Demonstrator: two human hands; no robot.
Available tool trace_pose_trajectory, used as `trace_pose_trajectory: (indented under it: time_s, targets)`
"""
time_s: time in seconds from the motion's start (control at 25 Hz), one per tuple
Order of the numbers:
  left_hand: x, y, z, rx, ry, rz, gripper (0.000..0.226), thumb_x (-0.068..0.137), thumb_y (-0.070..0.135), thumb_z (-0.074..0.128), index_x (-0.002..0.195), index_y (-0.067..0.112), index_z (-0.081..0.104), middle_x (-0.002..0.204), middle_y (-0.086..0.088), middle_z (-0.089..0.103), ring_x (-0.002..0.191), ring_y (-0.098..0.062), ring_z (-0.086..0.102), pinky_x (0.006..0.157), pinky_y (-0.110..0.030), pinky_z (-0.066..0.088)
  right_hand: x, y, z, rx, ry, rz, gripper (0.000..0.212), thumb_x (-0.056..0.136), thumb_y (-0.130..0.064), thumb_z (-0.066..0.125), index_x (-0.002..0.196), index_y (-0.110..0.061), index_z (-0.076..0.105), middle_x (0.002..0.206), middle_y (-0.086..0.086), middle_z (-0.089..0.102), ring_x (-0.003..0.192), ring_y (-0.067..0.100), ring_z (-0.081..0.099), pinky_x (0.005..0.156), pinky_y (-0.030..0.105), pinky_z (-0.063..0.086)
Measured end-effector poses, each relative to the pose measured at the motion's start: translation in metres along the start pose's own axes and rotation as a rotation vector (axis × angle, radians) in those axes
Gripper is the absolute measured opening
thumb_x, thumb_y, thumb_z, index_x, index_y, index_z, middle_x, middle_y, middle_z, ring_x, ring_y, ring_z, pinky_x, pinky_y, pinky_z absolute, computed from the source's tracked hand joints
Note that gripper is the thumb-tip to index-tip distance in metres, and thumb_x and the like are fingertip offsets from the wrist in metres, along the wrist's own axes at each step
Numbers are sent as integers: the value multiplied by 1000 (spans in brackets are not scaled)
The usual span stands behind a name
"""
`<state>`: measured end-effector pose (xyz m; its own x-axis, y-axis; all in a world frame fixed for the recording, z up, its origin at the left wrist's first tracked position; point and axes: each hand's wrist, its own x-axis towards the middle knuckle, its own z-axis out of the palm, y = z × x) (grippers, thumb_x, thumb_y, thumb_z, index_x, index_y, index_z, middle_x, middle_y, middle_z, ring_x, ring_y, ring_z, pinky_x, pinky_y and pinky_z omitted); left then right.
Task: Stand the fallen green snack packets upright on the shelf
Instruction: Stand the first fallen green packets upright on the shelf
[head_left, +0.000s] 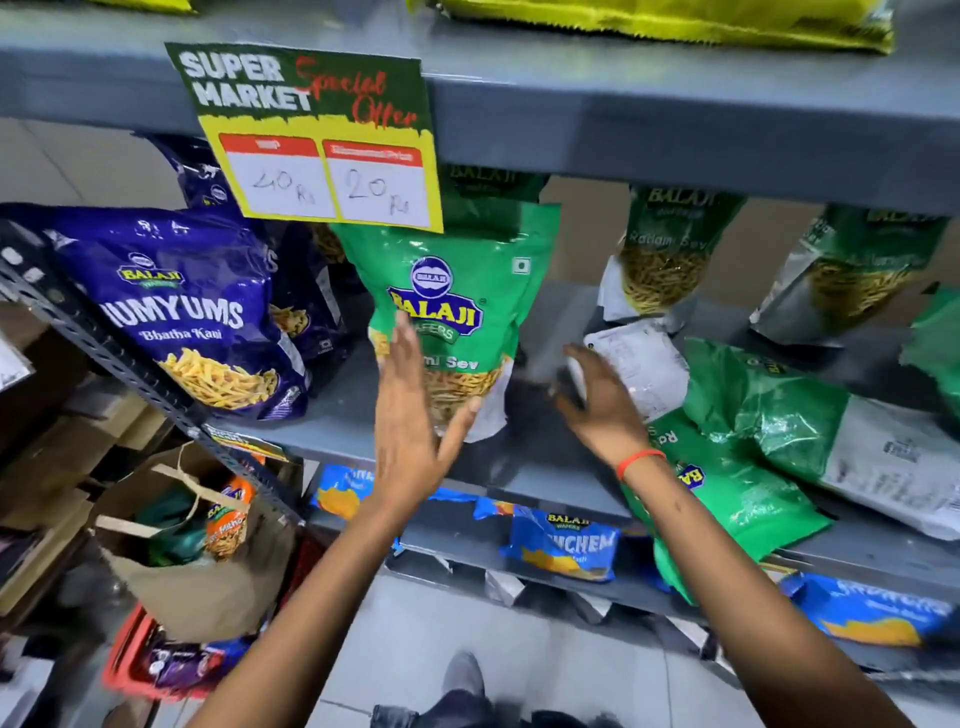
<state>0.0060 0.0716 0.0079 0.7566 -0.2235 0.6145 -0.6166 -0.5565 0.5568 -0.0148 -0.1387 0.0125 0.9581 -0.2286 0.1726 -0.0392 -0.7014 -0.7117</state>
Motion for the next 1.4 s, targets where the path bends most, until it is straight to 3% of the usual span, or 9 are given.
trace_pose_trajectory:
  time_s: [0.2,0.36,0.72,0.84,0.92,1.0,1.16,1.28,1.4]
  targets:
    - [-4,68,73,111,-330,201,56,89,12,49,141,6,30,153,-12,25,143,-23,21,118,-44,24,1,73,-66,-595,13,-43,46,94,-18,41,139,-10,35,150,12,36,137,26,34,116,46,18]
    - [-13,88,123,263,-677,189,58,85,1,43,141,10,30,159,-5,9,147,-20,10,122,-31,8,-11,110,-101,-676,-105,-19,46,93,-23,39,138,-18,35,147,4,42,131,22,43,116,49,15]
    - [-20,104,134,16,-411,0,59,79,-3,52,134,17,46,146,-9,43,131,-19,44,106,-26,36,-21,135,-137,-485,-178,-26,25,90,-16,50,108,-14,67,128,4,62,124,24,49,114,41,18]
    - [6,125,129,-275,-305,-267,40,80,13,60,118,24,60,129,-7,62,111,-11,62,91,-25,50,-32,138,-147,-145,-89,3,34,91,-29,53,93,0,69,105,20,71,102,30,64,96,37,41]
    - [28,135,128,-311,-161,-255,30,81,6,56,104,24,62,105,-10,71,93,-6,62,81,-28,50,-47,141,-158,80,-65,179,60,71,-58,65,80,1,66,91,20,70,90,26,63,74,30,46]
    - [52,139,129,-350,-66,-324,21,85,2,52,103,10,59,95,-21,69,90,-15,61,77,-34,48,-50,140,-158,89,-68,206,53,64,-41,80,95,0,67,108,18,67,105,30,61,81,17,46]
    - [75,135,129,-526,-113,-516,24,90,14,56,107,-2,52,108,-26,64,102,-31,60,93,-53,47,-35,126,-148,-50,-156,67,61,76,-25,75,129,-9,50,134,13,56,123,29,52,102,39,44]
    - [73,125,129,-739,-172,-683,5,90,3,54,87,0,50,76,-6,70,76,-16,66,70,-35,57,-35,126,-149,142,-112,112,78,72,-27,78,137,-13,37,142,10,48,130,24,45,109,37,36]
    - [80,108,125,-700,-315,-630,24,82,-6,60,73,11,46,56,12,65,57,5,61,55,-11,51,-31,121,-144,198,-125,118,78,70,-29,80,135,-13,39,142,9,48,130,24,44,107,32,31]
